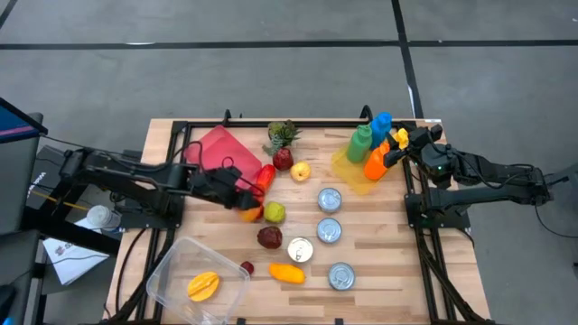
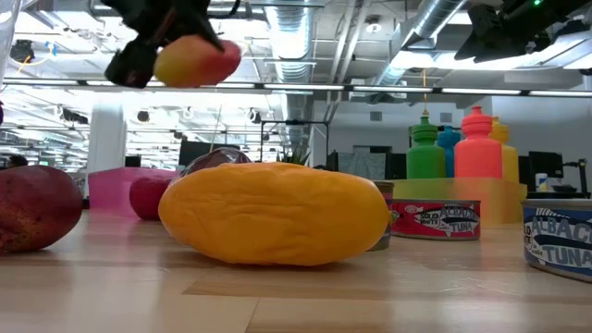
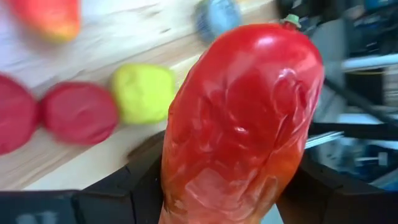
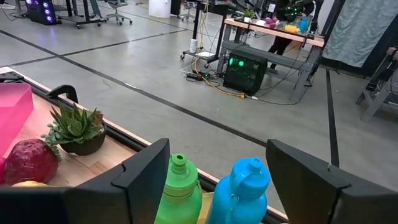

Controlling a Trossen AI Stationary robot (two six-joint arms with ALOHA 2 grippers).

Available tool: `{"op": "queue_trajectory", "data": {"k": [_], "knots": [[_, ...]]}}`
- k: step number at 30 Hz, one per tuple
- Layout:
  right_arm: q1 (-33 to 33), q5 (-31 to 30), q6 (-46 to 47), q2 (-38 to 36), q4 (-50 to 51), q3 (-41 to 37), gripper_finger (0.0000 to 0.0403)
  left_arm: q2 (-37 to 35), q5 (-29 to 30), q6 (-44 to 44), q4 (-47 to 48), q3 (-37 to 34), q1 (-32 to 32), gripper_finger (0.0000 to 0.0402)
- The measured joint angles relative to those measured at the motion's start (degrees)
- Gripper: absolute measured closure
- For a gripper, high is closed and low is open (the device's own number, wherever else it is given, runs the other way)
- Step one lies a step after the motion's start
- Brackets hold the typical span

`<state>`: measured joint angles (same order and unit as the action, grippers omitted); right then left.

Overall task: Pick & Place Food Item
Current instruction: Put the bottom red mango into the transparent bin

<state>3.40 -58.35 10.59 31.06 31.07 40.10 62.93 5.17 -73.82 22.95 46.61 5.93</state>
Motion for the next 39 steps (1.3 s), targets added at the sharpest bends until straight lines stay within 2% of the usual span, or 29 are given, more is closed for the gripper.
{"op": "queue_trajectory", "data": {"k": [9,12,16,19,22,26,27,31,35,39], "knots": [[0.0,0.08,0.0,0.0,-0.08,0.0,0.0143,-0.46,0.61,0.24,-12.73,0.0,-0.02,0.0168],[0.0,2.74,0.1,-0.01,-0.69,0.0,0.0143,-0.46,0.61,1.05,-16.25,0.0,-0.02,0.0167],[0.0,13.76,-0.1,-0.01,-3.99,0.0,0.0149,-0.46,0.61,1.51,-20.48,0.0,-0.02,0.0166],[0.0,21.73,-1.41,-0.01,-7.78,0.0,0.0184,-0.46,0.61,1.53,-22.64,0.0,-0.02,0.0168],[0.0,27.45,-3.18,-0.01,-12.16,0.0,0.025,-0.46,0.61,1.53,-23.99,0.0,-0.02,0.0167],[0.0,32.62,-5.9,-0.01,-16.56,0.0,0.0369,-0.46,0.52,1.55,-25.61,0.0,-0.02,0.0166],[0.0,33.64,-6.51,-0.01,-17.27,0.0,0.0385,-0.46,0.42,1.55,-26.13,0.0,-0.02,0.0167],[0.0,38.92,-7.15,-0.01,-19.71,0.0,0.0381,-0.83,-0.71,1.57,-29.56,0.0,-0.02,0.0168],[0.0,50.08,-8.26,-0.01,-22.44,0.0,0.0399,-1.67,-0.98,2.62,-32.67,-0.03,-0.02,0.0166],[-0.02,60.64,-7.84,0.01,-26.34,0.0,0.0398,-2.89,-1.0,3.79,-35.05,-0.02,-0.58,0.0167]]}}
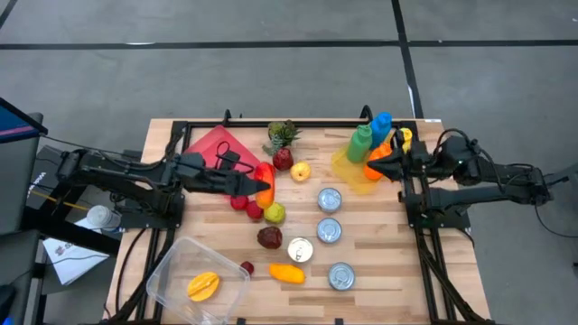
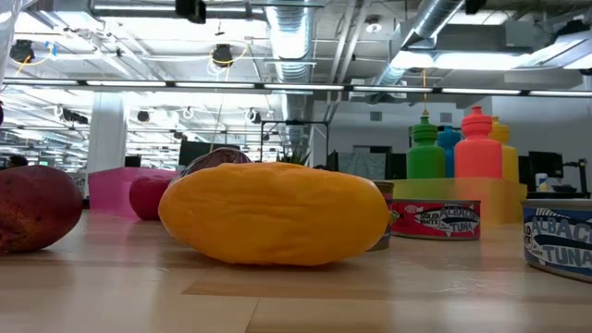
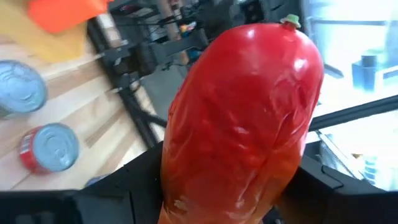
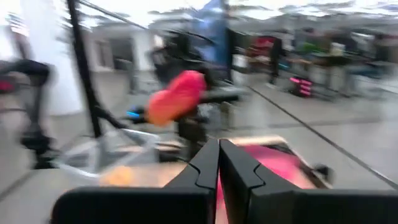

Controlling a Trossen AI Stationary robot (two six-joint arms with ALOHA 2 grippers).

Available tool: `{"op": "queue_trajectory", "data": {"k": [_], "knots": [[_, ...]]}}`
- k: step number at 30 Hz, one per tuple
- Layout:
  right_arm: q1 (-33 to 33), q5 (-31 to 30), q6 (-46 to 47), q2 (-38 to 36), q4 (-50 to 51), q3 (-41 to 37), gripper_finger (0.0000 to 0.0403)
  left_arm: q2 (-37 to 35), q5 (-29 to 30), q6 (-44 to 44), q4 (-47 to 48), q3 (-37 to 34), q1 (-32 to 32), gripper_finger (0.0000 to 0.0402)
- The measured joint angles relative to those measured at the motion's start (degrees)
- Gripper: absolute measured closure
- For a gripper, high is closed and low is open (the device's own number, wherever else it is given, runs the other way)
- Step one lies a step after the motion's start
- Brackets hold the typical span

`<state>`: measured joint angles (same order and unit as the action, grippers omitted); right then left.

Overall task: Pick & Place Food Item
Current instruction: Put the bottom red mango into the transparent bin

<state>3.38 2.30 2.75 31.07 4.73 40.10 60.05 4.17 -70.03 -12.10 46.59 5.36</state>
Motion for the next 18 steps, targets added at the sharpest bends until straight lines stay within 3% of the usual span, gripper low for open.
{"op": "queue_trajectory", "data": {"k": [3,11,18], "knots": [[0.0,0.83,2.28,-1.65,-2.12,-0.01,0.0401,-1.36,0.04,0.86,0.43,-0.04,-0.63,0.0166],[0.02,-6.27,4.19,-17.33,4.77,-1.76,0.0402,-3.46,0.06,2.28,-0.37,-0.01,-1.96,0.0166],[0.0,-7.75,5.4,-23.65,-2.91,-12.67,0.0402,-3.47,0.06,2.51,-0.38,0.02,-1.96,0.0165]]}}
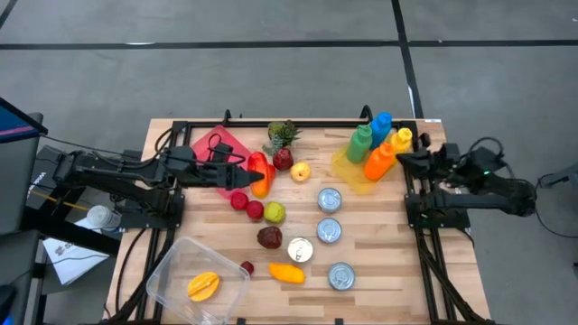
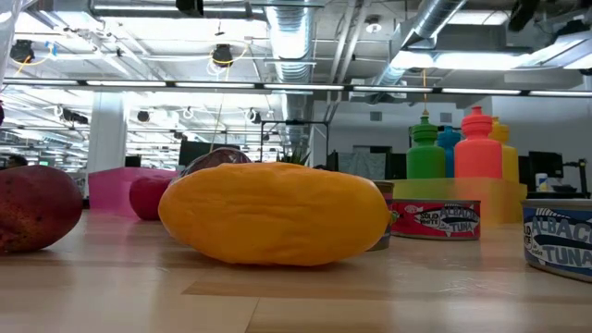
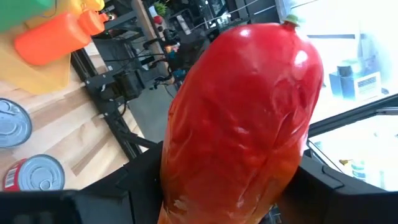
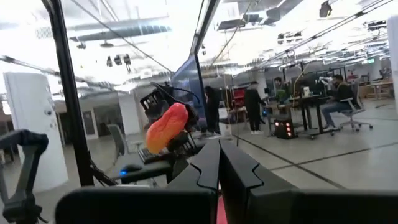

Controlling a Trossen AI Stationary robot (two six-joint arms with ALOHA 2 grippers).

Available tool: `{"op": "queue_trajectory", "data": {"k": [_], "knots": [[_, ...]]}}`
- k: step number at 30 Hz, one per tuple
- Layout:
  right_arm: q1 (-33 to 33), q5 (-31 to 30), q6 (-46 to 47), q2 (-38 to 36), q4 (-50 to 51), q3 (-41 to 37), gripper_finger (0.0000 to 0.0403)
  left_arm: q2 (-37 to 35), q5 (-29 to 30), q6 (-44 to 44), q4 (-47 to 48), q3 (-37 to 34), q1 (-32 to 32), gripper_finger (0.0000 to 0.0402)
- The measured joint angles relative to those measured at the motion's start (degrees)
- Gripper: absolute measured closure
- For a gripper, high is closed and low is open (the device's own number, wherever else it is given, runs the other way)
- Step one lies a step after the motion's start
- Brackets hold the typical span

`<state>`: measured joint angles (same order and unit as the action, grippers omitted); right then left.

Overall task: Pick & Place Food Item
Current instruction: Put the bottom red mango into the transparent bin

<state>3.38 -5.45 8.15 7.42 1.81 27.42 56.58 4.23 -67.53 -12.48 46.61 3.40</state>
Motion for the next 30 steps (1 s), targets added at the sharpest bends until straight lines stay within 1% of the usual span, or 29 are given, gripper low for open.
{"op": "queue_trajectory", "data": {"k": [3,7,10,11,15,17,23,26,30], "knots": [[0.0,0.07,2.49,0.08,-7.83,-8.02,0.0403,0.02,0.0,0.0,0.01,0.0,0.0,0.0165],[-0.04,1.58,7.63,0.11,-21.18,-19.19,0.0403,0.02,-0.06,0.0,0.03,0.0,0.0,0.0164],[-0.04,2.93,11.23,-0.15,-28.92,-26.55,0.0403,0.02,-2.2,-0.01,0.03,0.0,-0.02,0.0164],[-0.04,3.08,12.25,-0.28,-28.86,-26.94,0.0403,0.02,-3.0,0.0,0.02,0.0,-0.01,0.0164],[-0.03,3.3,14.25,-0.24,-22.24,-26.73,0.0403,-0.02,-8.56,-0.07,-0.05,0.0,0.33,0.0167],[-0.04,3.37,14.38,-0.31,-21.62,-26.69,0.0403,-0.2,-11.12,-0.28,-0.1,0.31,1.12,0.0167],[0.08,3.52,14.38,-0.33,-18.64,-26.6,0.0403,-0.24,-16.89,-0.29,0.24,4.04,6.54,0.0166],[0.17,3.5,14.38,-0.33,-17.96,-26.6,0.0403,-0.28,-18.46,-0.4,6.53,7.21,10.13,0.0166],[0.13,3.5,14.38,-0.31,-17.05,-26.6,0.0403,-0.28,-18.6,-0.4,22.84,11.95,15.82,0.0165]]}}
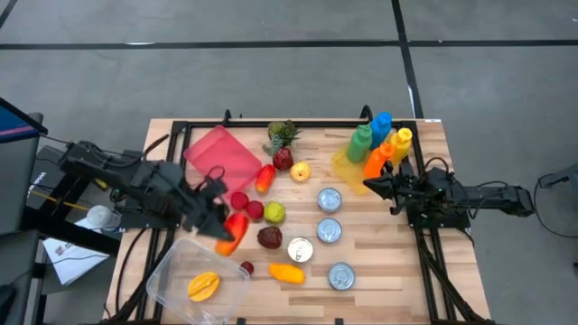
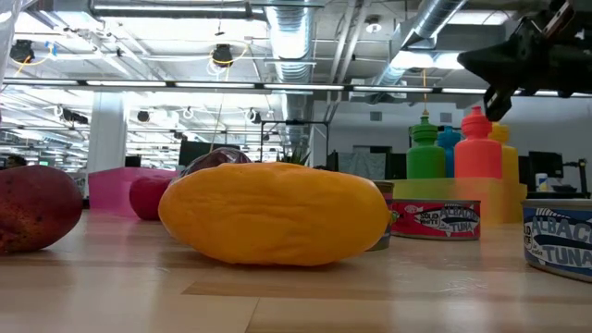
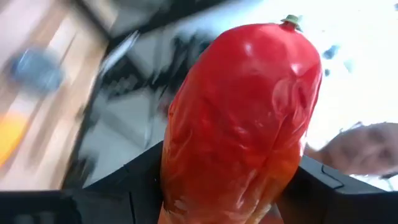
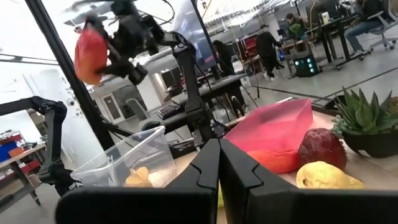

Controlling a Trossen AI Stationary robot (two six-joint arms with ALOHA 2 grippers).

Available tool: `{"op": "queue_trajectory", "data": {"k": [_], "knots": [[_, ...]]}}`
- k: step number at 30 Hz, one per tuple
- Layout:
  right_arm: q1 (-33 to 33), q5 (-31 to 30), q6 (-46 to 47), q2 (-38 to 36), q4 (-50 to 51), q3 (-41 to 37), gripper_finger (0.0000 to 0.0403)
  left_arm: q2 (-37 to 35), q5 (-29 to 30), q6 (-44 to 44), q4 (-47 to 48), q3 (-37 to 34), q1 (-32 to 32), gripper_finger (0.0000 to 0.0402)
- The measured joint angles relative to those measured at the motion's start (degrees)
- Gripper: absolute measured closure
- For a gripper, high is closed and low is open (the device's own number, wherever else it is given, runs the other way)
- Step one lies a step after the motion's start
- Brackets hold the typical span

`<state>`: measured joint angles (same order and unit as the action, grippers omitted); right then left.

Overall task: Pick & Place Food Item
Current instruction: Put the bottom red mango into the transparent bin

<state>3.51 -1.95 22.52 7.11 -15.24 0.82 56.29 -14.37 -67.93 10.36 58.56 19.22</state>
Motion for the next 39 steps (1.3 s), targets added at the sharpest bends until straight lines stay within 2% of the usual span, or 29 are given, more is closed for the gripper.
{"op": "queue_trajectory", "data": {"k": [8,12,21,27,39], "knots": [[0.0,-0.01,0.0,-0.02,-0.15,0.0,0.0403,0.35,2.13,-5.66,27.08,1.49,12.24,0.0165],[0.0,-0.01,-0.01,-0.02,-0.15,0.0,0.0403,2.83,2.18,-6.68,32.37,1.49,18.45,0.0165],[0.0,-0.01,-0.02,-0.02,-0.12,0.0,0.0403,11.61,2.45,-7.46,35.74,1.49,24.05,0.0165],[0.0,-0.01,-0.02,-0.02,-0.12,0.0,0.0403,17.76,2.86,-2.65,35.85,1.49,24.88,0.0164],[0.0,-0.03,-0.02,-0.02,-0.12,0.0,0.0403,24.17,3.45,-1.35,30.01,1.48,24.88,0.0156]]}}
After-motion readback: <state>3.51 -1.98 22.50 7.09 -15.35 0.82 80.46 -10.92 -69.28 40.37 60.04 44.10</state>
